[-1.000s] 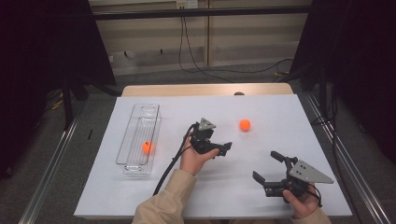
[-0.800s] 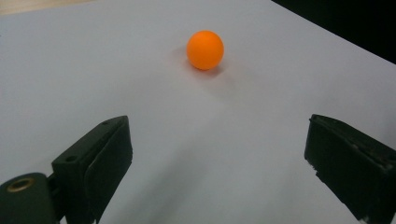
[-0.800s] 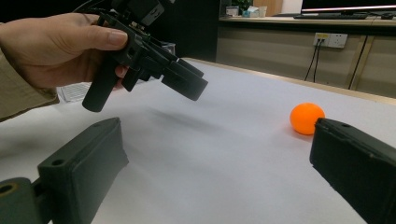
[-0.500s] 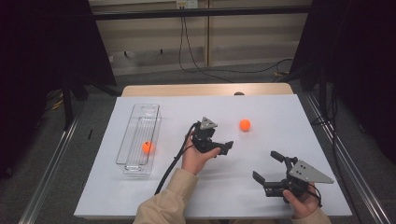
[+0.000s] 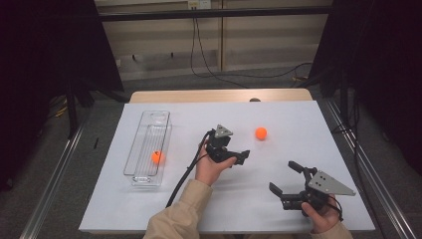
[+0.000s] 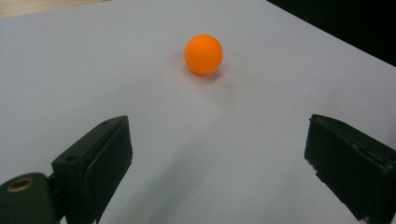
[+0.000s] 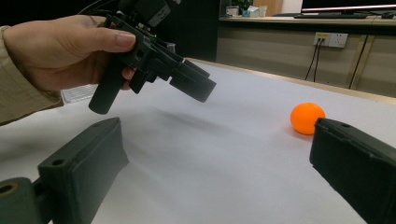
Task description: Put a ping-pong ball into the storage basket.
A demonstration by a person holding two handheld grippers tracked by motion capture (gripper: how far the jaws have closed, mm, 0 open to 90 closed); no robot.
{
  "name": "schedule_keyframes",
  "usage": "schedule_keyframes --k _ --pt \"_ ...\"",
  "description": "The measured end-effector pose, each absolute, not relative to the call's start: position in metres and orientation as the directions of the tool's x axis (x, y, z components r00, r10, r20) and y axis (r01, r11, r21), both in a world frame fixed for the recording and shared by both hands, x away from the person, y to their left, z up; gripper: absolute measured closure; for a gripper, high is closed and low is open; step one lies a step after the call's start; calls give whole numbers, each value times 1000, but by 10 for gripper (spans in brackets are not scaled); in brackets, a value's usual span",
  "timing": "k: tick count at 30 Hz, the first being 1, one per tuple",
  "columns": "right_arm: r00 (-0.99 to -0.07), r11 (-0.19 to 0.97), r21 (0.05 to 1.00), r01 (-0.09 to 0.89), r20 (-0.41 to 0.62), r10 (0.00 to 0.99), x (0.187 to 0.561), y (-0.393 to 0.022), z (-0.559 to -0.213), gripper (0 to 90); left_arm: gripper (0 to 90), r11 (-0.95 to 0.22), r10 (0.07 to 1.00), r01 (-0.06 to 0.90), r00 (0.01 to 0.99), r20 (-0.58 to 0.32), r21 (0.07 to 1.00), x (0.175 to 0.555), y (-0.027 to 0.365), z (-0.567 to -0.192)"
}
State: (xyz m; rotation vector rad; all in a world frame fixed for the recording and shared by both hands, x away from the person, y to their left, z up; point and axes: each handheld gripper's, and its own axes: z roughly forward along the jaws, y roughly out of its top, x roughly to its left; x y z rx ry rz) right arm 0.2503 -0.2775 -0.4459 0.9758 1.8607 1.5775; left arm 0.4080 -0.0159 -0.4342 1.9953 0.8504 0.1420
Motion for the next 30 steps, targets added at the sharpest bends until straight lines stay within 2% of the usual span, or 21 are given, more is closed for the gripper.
schedule_keyframes --k 30 --pt "-613 65 978 198 72 787 251 -278 -446 26 79 -326 639 503 741 -205 801 420 -28 -444"
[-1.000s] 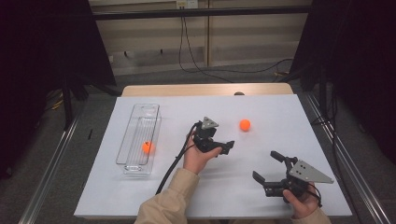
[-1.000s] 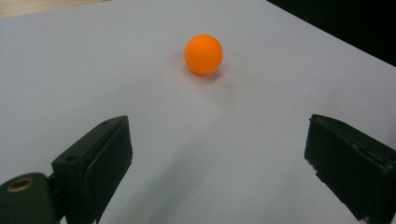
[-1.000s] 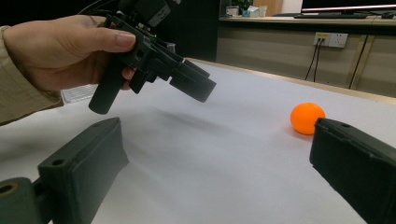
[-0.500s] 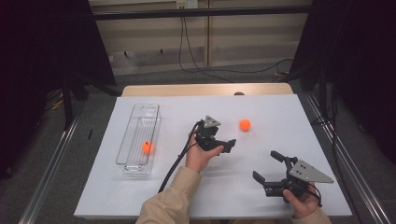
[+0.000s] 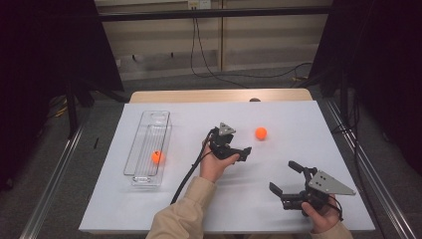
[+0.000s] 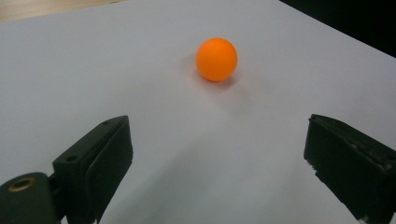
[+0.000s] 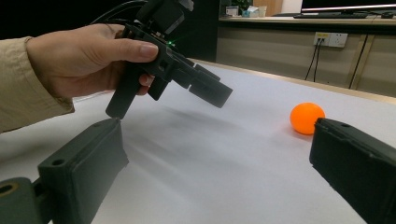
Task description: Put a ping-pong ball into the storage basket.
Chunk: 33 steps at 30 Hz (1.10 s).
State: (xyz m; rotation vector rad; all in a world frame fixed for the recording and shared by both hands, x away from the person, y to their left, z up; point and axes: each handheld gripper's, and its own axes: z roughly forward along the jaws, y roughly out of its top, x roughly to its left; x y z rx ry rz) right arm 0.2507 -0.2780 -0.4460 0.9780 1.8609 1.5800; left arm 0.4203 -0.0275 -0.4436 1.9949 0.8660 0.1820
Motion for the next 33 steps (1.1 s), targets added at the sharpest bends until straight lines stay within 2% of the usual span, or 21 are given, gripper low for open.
schedule_keyframes --k 33 --pt "-612 66 978 199 71 787 251 -278 -446 27 74 -326 629 497 749 -208 804 428 -47 -449"
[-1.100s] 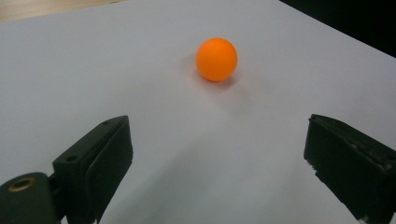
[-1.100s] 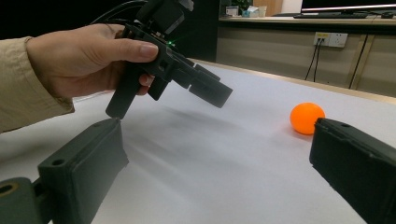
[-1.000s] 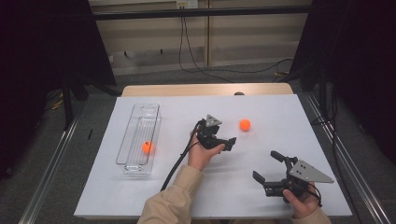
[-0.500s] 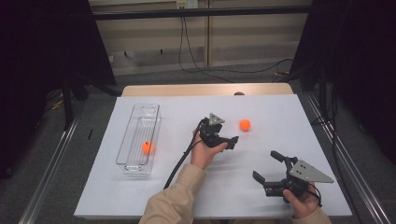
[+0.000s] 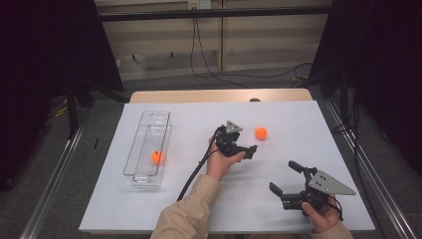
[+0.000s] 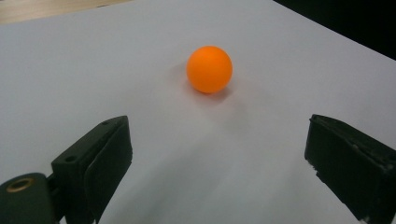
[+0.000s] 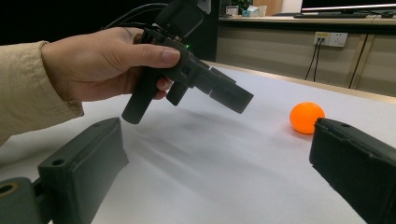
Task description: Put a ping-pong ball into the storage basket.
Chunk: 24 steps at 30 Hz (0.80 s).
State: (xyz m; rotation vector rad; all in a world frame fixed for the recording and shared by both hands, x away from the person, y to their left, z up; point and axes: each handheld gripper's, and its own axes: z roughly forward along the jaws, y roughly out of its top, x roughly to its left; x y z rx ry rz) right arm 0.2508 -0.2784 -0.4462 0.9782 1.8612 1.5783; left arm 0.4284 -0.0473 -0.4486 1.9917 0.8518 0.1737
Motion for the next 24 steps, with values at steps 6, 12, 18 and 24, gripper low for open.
schedule_keyframes --k 6,12,18,24 --pt "-613 67 978 199 71 787 251 -278 -446 26 74 -323 628 494 750 -207 807 430 -49 -448" --pt "-613 66 978 199 72 787 251 -278 -446 27 74 -326 629 496 750 -207 805 431 -52 -449" --pt "-613 64 978 199 73 787 251 -278 -446 27 74 -330 631 496 749 -203 803 433 -55 -451" --pt "-613 64 978 200 73 787 251 -278 -446 27 74 -334 630 494 750 -200 803 434 -57 -452"
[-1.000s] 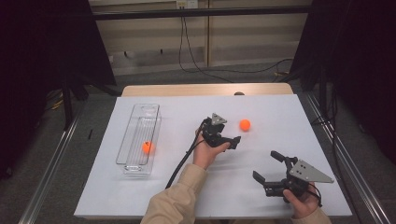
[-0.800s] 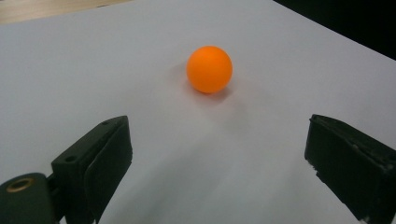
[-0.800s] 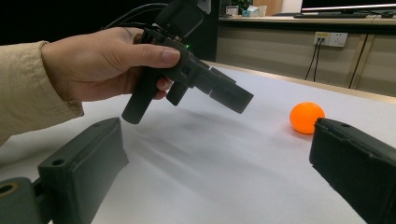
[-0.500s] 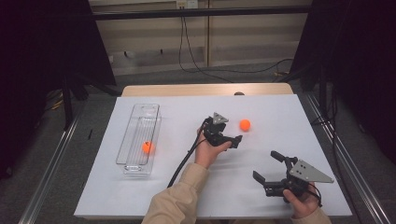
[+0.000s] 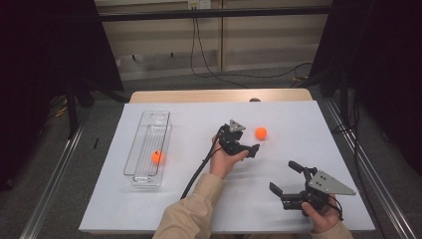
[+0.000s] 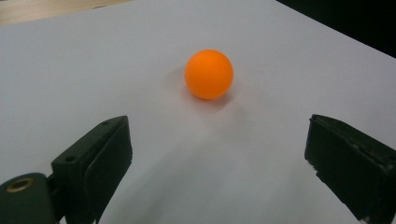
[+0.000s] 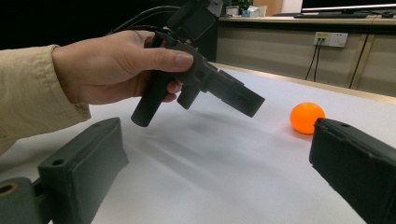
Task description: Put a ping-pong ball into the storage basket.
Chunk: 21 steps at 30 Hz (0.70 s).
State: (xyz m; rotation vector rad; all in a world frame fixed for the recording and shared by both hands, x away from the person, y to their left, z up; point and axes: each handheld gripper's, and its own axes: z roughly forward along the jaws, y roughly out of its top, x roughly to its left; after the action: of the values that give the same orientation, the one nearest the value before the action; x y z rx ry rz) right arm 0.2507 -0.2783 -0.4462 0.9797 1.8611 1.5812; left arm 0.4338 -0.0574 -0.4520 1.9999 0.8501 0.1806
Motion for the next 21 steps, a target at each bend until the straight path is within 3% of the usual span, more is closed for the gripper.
schedule_keyframes --k 21 --pt "-612 63 978 200 74 788 251 -278 -446 27 76 -334 643 499 741 -194 799 440 -64 -456"
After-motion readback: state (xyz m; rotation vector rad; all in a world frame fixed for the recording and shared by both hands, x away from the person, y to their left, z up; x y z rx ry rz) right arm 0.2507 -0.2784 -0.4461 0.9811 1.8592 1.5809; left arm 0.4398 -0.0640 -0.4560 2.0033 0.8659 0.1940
